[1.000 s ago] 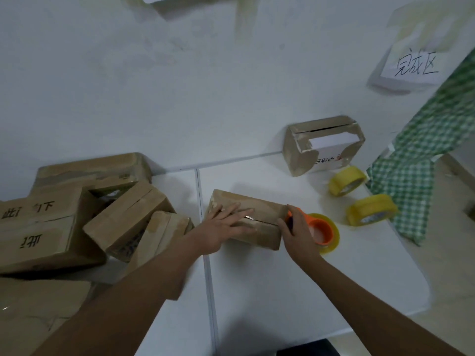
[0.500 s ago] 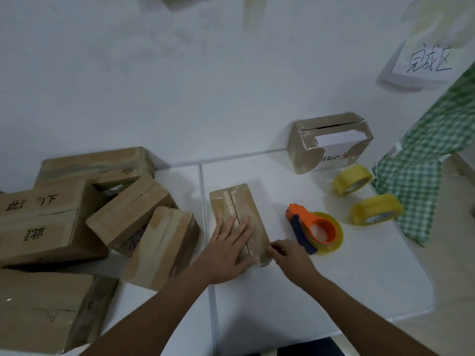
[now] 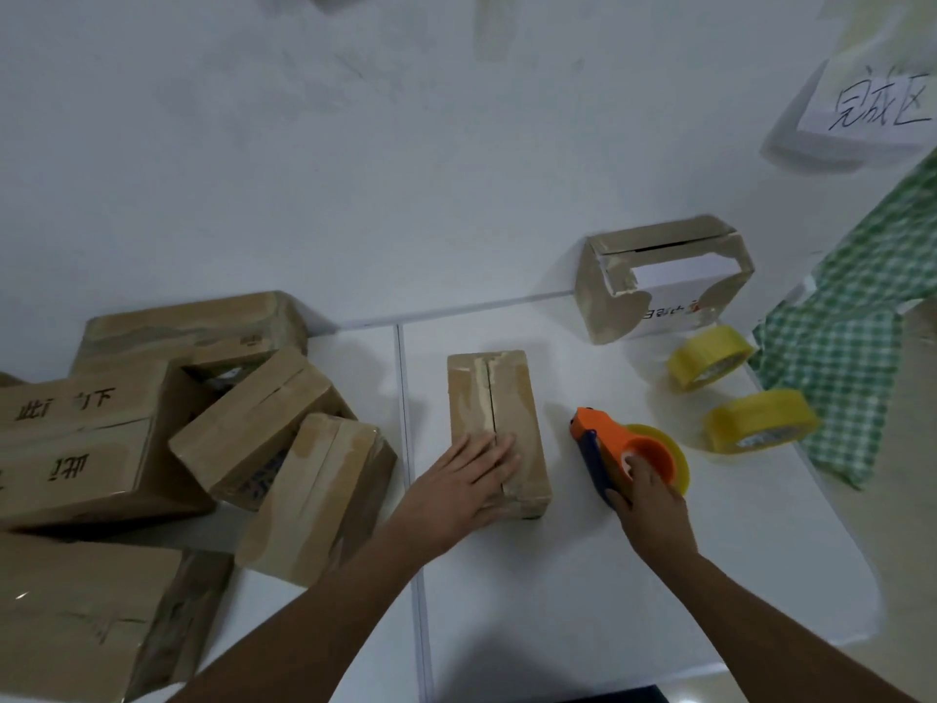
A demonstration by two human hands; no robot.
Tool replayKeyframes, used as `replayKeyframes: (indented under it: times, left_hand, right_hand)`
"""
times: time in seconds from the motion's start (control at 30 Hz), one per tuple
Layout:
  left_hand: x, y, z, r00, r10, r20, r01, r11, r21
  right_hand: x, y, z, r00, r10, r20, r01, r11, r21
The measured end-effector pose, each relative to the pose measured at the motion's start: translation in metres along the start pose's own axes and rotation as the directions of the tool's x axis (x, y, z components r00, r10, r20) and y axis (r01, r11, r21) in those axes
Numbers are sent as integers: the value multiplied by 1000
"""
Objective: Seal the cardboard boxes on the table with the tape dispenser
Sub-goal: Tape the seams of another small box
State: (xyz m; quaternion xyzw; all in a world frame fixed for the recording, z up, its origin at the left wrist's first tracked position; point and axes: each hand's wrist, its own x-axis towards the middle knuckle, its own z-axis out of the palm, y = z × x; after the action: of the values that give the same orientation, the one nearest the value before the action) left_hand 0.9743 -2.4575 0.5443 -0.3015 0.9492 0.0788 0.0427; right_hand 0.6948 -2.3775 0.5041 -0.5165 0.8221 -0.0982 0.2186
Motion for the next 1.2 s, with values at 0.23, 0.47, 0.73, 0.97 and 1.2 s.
replayKeyframes:
  times: [0.23,0.47,0.73,0.97,1.2]
  left_hand:
    - [-5,6,2,999,-34,-28,30,989,-146]
    - [11,7,7,994,-51,-92,33,982,-188]
    - [56,49,-47,778,-565,274,387,88,-918]
    - [72,50,-91,726,-309,614,361,-589,-723]
    - [62,41,-95,740,-293,606,393,-543,-742]
  right_hand:
    - [13,-8,0,993,16,118,7,980,-197]
    - [2,-23,-59,960,172,222,-262,833,486]
    - [-37,-37,-121,985,128,120,-175,706,686]
    - [-48,-45,-150,984,-34,172,-89,751,654]
    - [-45,-48,-157,945,-132,300,-65,823,564]
